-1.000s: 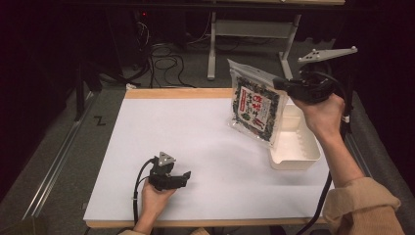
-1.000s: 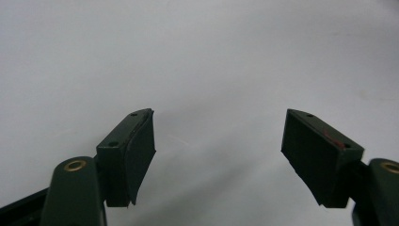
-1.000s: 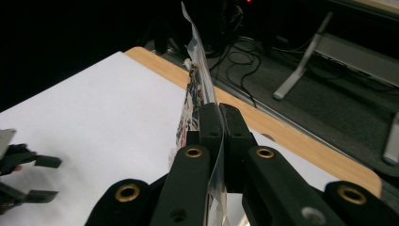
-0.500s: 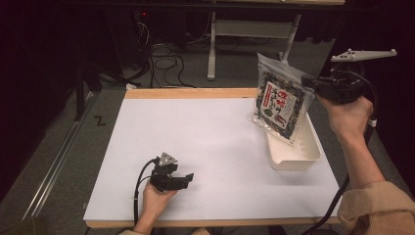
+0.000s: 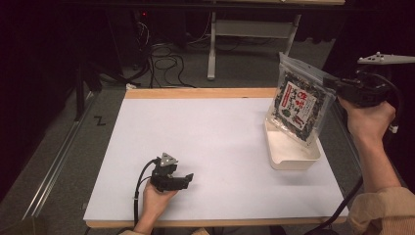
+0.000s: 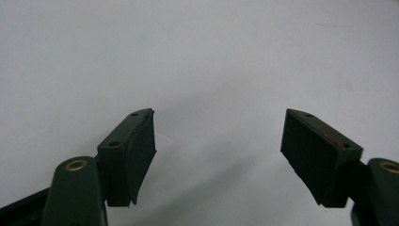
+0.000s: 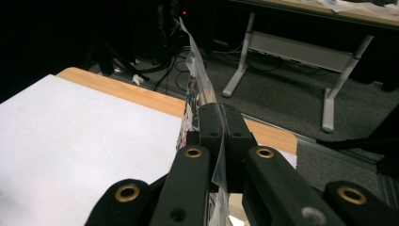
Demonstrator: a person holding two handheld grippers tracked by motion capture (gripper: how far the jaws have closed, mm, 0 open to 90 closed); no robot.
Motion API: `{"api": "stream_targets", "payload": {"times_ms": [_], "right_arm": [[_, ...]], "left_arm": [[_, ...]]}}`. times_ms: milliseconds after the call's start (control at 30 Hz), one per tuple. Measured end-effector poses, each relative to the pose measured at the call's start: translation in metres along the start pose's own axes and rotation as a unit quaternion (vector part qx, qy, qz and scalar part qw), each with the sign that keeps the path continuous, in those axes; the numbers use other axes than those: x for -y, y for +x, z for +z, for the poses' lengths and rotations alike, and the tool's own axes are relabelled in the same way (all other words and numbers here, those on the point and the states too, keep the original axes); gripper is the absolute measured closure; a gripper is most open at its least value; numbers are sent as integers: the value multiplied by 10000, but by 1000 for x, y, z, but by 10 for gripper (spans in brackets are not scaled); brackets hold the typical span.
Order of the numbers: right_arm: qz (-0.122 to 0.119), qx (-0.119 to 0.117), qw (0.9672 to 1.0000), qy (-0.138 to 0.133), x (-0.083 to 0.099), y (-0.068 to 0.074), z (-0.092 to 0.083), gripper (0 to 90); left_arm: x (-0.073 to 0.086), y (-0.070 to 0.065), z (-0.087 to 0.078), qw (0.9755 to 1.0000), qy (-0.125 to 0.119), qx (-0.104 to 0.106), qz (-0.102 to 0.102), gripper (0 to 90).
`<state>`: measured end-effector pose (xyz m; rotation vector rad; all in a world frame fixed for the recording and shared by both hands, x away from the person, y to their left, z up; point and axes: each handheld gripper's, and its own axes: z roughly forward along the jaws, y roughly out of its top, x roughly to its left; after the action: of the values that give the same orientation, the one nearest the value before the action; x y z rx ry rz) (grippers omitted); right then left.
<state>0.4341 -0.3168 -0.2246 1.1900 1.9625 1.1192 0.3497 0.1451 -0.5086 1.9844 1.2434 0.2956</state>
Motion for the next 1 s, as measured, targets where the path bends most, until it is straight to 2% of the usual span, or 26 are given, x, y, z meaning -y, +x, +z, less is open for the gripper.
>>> {"api": "stream_targets", "payload": {"times_ms": [267, 400, 600, 1000], "right_arm": [[46, 189, 9998, -30, 7, -7, 6, 900], [-33, 263, 9996, -5, 12, -6, 7, 900], [-15, 279, 9996, 11, 25, -11, 12, 900], [133, 296, 9994, 119, 42, -17, 32, 899]], "left_arm": [[0, -1, 0, 10000, 27, -36, 22, 271], [1, 0, 1, 9999, 87, -40, 40, 273], [1, -2, 5, 9997, 180, -92, 130, 272], [1, -3, 5, 9997, 171, -100, 110, 276]]}}
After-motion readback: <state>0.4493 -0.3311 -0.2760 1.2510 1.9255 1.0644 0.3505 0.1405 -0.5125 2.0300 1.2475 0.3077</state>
